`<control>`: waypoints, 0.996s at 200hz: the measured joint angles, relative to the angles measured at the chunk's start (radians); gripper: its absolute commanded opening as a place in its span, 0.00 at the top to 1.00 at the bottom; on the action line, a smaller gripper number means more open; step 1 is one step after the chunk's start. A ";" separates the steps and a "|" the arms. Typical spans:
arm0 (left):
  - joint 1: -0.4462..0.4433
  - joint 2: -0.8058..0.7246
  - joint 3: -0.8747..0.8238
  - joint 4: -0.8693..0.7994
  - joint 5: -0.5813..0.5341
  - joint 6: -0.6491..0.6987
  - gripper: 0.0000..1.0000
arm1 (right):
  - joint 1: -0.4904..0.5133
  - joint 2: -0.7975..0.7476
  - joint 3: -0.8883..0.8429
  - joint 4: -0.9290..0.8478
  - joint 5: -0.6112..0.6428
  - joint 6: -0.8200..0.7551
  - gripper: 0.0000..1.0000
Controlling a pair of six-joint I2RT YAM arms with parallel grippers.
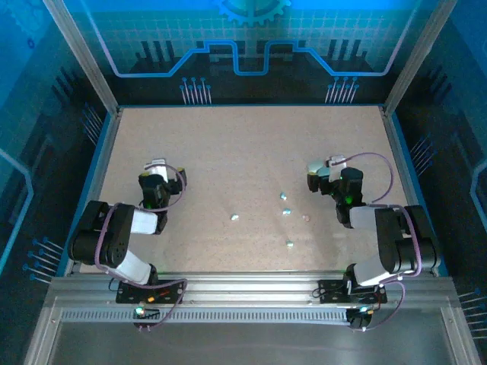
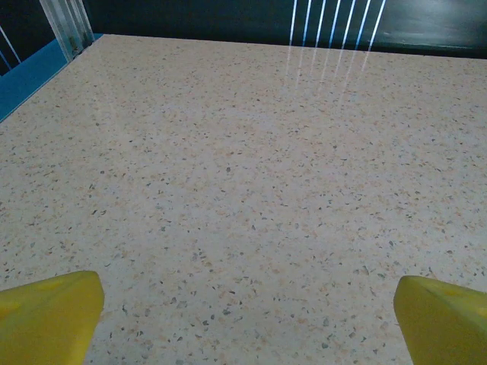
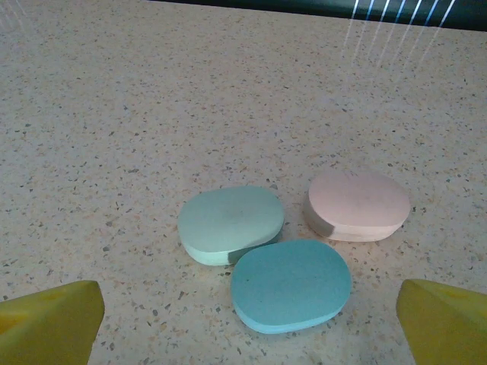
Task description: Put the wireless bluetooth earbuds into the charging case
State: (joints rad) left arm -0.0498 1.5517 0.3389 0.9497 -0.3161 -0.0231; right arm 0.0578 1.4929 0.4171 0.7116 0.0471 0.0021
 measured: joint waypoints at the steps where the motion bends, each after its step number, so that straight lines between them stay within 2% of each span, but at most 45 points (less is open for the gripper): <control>1: 0.000 0.000 0.000 0.000 0.000 0.000 0.01 | 0.000 0.000 0.000 0.000 0.000 0.000 0.00; 199: 0.000 0.000 0.001 0.000 0.019 0.000 0.01 | -0.002 0.000 0.000 0.000 -0.011 0.000 0.00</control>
State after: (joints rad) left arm -0.0498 1.5517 0.3397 0.9493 -0.2974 -0.0231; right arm 0.0559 1.4929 0.4175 0.7116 0.0360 0.0021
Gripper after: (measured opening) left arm 0.990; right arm 0.999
